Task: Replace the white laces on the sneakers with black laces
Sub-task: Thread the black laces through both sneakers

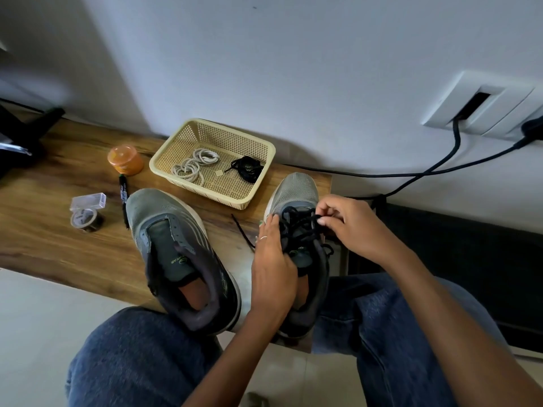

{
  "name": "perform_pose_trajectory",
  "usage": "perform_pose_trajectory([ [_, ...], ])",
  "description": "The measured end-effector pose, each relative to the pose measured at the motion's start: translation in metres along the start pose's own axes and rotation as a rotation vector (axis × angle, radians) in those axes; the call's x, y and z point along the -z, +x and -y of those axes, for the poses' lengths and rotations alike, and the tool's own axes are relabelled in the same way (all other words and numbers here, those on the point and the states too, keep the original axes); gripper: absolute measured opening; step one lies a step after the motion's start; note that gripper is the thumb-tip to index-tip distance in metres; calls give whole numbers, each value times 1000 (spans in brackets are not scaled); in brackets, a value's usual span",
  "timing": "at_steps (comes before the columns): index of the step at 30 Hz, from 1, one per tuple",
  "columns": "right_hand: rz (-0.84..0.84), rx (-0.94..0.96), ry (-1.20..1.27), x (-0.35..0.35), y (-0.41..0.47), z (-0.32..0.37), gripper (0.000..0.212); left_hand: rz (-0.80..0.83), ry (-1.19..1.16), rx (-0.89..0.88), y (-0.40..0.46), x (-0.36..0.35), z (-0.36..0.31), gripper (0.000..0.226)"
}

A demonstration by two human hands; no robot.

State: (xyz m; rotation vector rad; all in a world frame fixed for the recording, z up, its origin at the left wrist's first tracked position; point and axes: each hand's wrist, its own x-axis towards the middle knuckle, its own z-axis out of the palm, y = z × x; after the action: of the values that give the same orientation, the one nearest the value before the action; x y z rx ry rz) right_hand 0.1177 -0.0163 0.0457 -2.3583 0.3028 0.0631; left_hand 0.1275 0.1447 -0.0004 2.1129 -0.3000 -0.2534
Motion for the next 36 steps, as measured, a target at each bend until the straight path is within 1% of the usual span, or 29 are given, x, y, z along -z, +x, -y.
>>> perform_pose_trajectory([
  [3, 24, -40, 23, 2, 0, 0, 21, -13, -25, 24, 1, 0, 0, 70],
  [6, 57, -85, 25, 4, -1, 1, 9, -9, -27, 38, 1, -1, 1, 71],
  [9, 83, -101, 28, 5, -1, 1, 3, -13, -31, 38, 1, -1, 2, 70],
  [16, 121, -155, 69, 4, -2, 0, 5, -14, -42, 34, 2, -3, 5, 68],
  [19, 65, -123, 80, 3, -2, 2, 2, -22, -58, 52, 3, -3, 5, 69],
  [23, -31, -87, 114, 2, -2, 4, 4, -20, -69, 45, 4, -4, 5, 66],
  [29, -214, -39, 175, -1, -1, 11, 4, -17, -79, 59, 1, -3, 2, 67],
  [32, -163, -13, 129, -8, 1, 15, 3, -11, -83, 54, 1, -3, 2, 68],
  [34, -128, 8, 70, -16, 4, 17, 11, -6, -72, 44, 1, -3, 2, 70],
  [36, -127, 22, 2, -23, 8, 20, 22, 0, -64, 44, 0, -2, 2, 72],
])
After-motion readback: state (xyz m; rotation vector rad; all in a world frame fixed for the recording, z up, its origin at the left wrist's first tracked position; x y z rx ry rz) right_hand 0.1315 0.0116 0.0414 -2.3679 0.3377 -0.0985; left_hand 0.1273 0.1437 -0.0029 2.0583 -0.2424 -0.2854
